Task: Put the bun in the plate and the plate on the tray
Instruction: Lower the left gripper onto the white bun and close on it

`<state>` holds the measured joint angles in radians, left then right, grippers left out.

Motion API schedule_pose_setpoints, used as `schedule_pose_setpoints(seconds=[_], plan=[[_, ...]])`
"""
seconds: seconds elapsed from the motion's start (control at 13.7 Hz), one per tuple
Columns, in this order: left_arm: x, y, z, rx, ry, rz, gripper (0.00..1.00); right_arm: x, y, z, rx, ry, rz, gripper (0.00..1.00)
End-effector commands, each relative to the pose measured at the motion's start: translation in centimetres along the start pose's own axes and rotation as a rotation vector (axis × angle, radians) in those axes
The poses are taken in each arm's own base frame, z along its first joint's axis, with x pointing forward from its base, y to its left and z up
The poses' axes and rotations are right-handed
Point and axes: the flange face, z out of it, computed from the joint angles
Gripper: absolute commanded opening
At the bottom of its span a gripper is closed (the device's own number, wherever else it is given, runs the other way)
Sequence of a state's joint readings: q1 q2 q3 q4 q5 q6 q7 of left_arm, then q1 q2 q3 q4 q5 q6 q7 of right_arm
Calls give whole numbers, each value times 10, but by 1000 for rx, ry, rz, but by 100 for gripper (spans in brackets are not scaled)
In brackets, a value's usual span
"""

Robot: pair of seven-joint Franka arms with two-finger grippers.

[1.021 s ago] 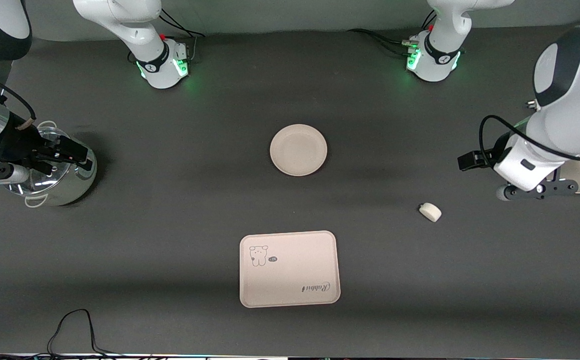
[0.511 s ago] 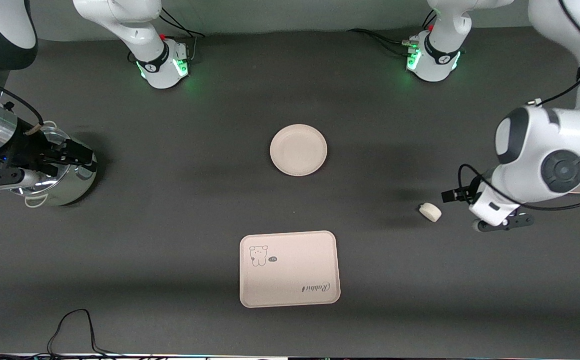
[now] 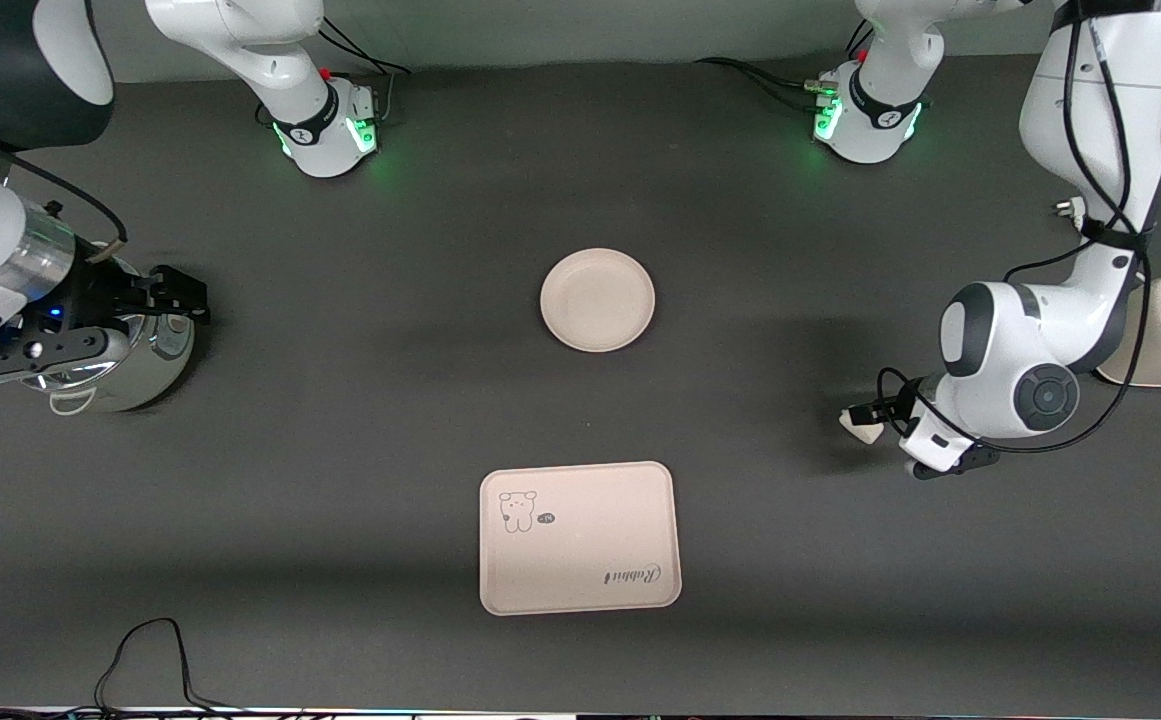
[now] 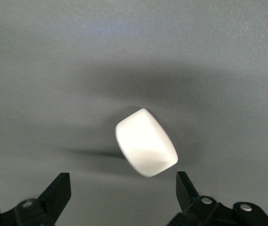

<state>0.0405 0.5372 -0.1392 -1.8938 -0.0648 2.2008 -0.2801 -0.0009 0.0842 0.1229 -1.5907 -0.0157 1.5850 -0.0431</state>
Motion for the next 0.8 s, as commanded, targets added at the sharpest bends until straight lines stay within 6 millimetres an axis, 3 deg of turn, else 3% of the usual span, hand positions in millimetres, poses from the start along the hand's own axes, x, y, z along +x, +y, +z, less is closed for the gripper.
schedule_pose_setpoints(seconds=[0.0,0.58,0.66,0.73], plan=[[3,7,11,-29,16,-32,100,-9,21,6,-12,2,12,100],[11,10,24,-37,12,-36,99,-9,24,6,53,11,32,100],[11,9,24,-37,12,-38,89,-9,23,6,54,9,32,100],[11,9,24,-36,12,-31,53,-9,23,6,54,9,32,100]])
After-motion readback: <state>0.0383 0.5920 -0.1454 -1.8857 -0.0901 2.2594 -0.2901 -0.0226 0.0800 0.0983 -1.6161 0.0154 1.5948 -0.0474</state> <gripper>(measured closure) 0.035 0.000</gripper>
